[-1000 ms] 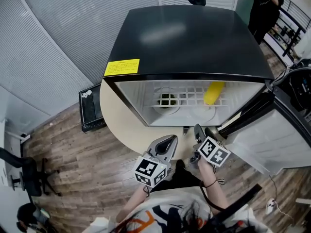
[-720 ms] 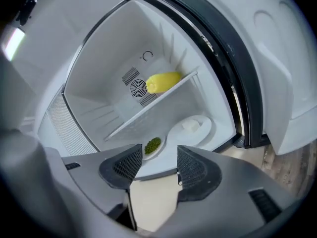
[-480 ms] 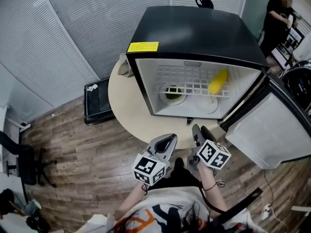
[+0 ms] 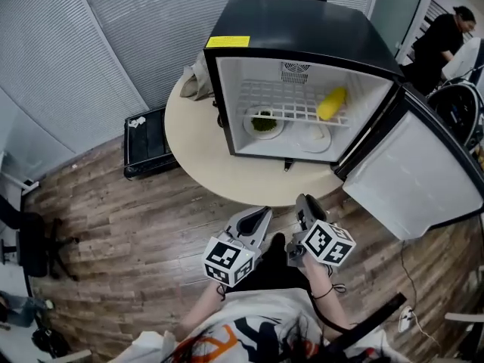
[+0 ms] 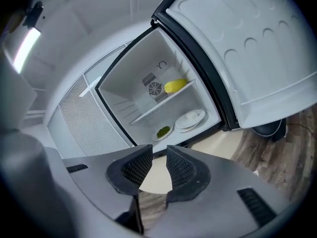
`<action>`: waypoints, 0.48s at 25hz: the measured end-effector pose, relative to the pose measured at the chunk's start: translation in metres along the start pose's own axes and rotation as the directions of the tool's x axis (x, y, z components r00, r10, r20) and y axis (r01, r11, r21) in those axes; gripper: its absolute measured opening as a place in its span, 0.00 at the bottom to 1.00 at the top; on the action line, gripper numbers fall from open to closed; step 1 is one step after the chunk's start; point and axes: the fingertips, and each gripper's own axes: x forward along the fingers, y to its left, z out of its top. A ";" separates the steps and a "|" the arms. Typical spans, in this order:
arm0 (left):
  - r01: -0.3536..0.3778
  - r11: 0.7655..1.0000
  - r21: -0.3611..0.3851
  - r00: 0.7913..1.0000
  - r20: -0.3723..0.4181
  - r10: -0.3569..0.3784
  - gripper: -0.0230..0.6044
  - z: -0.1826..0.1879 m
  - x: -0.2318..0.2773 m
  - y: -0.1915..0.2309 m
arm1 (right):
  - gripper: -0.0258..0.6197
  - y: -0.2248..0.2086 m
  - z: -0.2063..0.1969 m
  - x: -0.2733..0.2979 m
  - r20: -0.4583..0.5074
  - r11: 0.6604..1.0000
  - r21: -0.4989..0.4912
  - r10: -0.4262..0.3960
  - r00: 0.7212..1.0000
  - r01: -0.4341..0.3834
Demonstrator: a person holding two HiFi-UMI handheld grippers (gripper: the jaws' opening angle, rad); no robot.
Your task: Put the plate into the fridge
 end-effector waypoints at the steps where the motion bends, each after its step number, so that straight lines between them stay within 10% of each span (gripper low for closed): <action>1: -0.001 1.000 0.000 1.000 0.004 0.001 0.06 0.000 -0.004 -0.003 | 0.18 0.003 -0.001 -0.005 0.002 1.000 -0.001 0.005 1.000 -0.005; 12: -0.027 1.000 -0.003 0.999 0.033 0.027 0.06 0.000 -0.030 -0.021 | 0.13 0.018 -0.012 -0.044 0.005 0.999 -0.024 0.042 0.999 -0.042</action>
